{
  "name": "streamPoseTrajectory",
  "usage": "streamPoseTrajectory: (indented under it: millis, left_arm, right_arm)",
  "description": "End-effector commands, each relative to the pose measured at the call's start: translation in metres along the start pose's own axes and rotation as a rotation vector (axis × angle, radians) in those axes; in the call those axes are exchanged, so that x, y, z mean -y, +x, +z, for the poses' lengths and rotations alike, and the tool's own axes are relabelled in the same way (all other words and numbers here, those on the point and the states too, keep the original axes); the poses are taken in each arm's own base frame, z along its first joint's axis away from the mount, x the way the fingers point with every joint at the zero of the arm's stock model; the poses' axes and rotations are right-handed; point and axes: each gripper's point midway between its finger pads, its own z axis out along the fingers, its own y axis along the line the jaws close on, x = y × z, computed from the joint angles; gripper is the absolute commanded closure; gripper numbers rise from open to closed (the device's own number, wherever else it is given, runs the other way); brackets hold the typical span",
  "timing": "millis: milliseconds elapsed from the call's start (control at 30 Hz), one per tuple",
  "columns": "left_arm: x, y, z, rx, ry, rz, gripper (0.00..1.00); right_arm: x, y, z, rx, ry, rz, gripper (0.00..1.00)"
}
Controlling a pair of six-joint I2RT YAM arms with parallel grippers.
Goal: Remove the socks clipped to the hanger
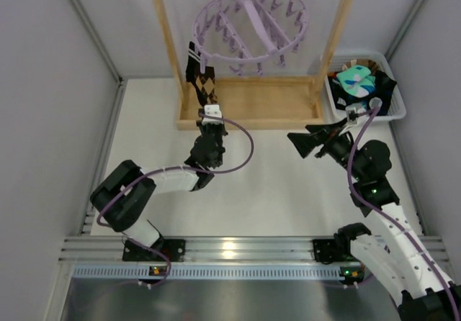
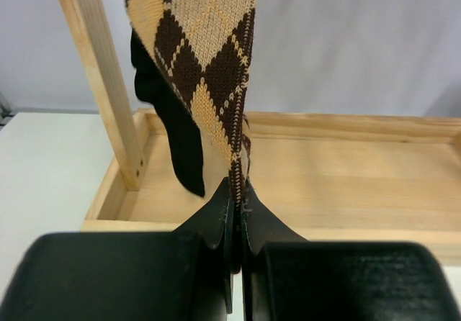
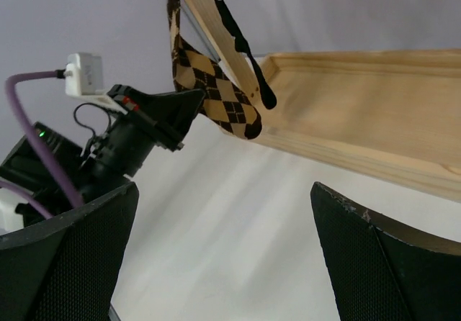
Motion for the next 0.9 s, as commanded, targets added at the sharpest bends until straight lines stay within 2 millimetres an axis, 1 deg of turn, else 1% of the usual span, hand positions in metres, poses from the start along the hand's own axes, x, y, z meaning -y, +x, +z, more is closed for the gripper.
streamPoseTrajectory:
  millis: [0,33,67,100,133,167,233,267,333,400,433,500,533,567,600,633,667,700,733,767,800,833,867]
  left_arm:
    - [0.009,-0.032,-0.022,0.066,0.043,-0.086,1.00]
    - [0.013,-0.041,-0.029,0.079,0.071,-0.105,1.00]
    - [0.024,-0.045,-0.037,0.084,0.113,-0.117,1.00]
    - [0.028,-0.048,-0.042,0.085,0.131,-0.126,1.00]
    - [0.033,-0.052,-0.046,0.092,0.150,-0.134,1.00]
    - [0.045,-0.054,-0.055,0.092,0.184,-0.127,1.00]
    - [0.057,-0.060,-0.061,0.098,0.213,-0.132,1.00]
    - [0.069,-0.060,-0.068,0.093,0.241,-0.127,1.00]
    - [0.084,-0.064,-0.076,0.096,0.277,-0.142,1.00]
    - [0.096,-0.062,-0.082,0.089,0.305,-0.145,1.00]
    - [0.105,-0.063,-0.088,0.087,0.329,-0.152,1.00]
    - [0.117,-0.061,-0.094,0.081,0.352,-0.151,1.00]
    - [0.125,-0.062,-0.100,0.079,0.373,-0.156,1.00]
    - [0.132,-0.066,-0.102,0.083,0.382,-0.162,1.00]
    - [0.139,-0.061,-0.105,0.077,0.395,-0.150,1.00]
    - [0.148,-0.062,-0.112,0.078,0.420,-0.134,1.00]
    - [0.156,-0.069,-0.113,0.091,0.429,-0.138,1.00]
    - [0.164,-0.063,-0.115,0.084,0.437,-0.114,1.00]
    - [0.171,-0.064,-0.120,0.091,0.449,-0.090,1.00]
    - [0.177,-0.065,-0.121,0.095,0.455,-0.080,1.00]
    - [0.184,-0.071,-0.121,0.107,0.459,-0.085,1.00]
    - [0.192,-0.065,-0.124,0.104,0.472,-0.052,1.00]
    - [0.196,-0.063,-0.125,0.106,0.480,-0.041,1.00]
  right_arm:
    - [-0.014,-0.022,-0.002,0.030,-0.013,-0.044,0.01]
    - [-0.014,-0.022,-0.002,0.027,-0.010,-0.051,0.01]
    - [-0.014,-0.027,-0.002,0.034,0.000,-0.058,0.00]
    - [-0.011,-0.024,-0.003,0.017,0.017,-0.051,0.01]
    - [-0.011,-0.027,-0.004,0.021,0.024,-0.062,0.01]
    - [-0.011,-0.030,-0.004,0.025,0.032,-0.063,0.01]
    - [-0.010,-0.030,-0.005,0.020,0.045,-0.065,0.01]
    - [-0.011,-0.034,-0.005,0.026,0.045,-0.067,0.01]
    - [-0.013,-0.037,-0.003,0.019,0.047,-0.064,0.01]
    - [-0.015,-0.040,-0.002,0.010,0.042,-0.062,0.01]
    - [-0.019,-0.046,0.000,0.012,0.034,-0.066,0.01]
    - [-0.017,-0.041,0.002,-0.021,0.041,-0.051,0.01]
    - [-0.020,-0.045,0.002,-0.019,0.036,-0.053,0.01]
    - [-0.020,-0.045,0.003,-0.025,0.040,-0.051,0.01]
    - [-0.018,-0.045,0.005,-0.033,0.046,-0.053,0.01]
    - [-0.018,-0.048,0.005,-0.037,0.056,-0.055,0.01]
    - [-0.017,-0.049,0.006,-0.043,0.064,-0.056,0.01]
    - [-0.013,-0.048,0.009,-0.063,0.079,-0.061,0.01]
    - [-0.016,-0.058,0.010,-0.056,0.085,-0.073,0.02]
    - [-0.011,-0.053,0.010,-0.093,0.115,-0.067,0.03]
    - [-0.005,-0.050,0.014,-0.124,0.135,-0.079,0.03]
    - [-0.010,-0.064,0.016,-0.112,0.137,-0.097,0.05]
    - [-0.003,-0.061,0.015,-0.147,0.181,-0.096,0.05]
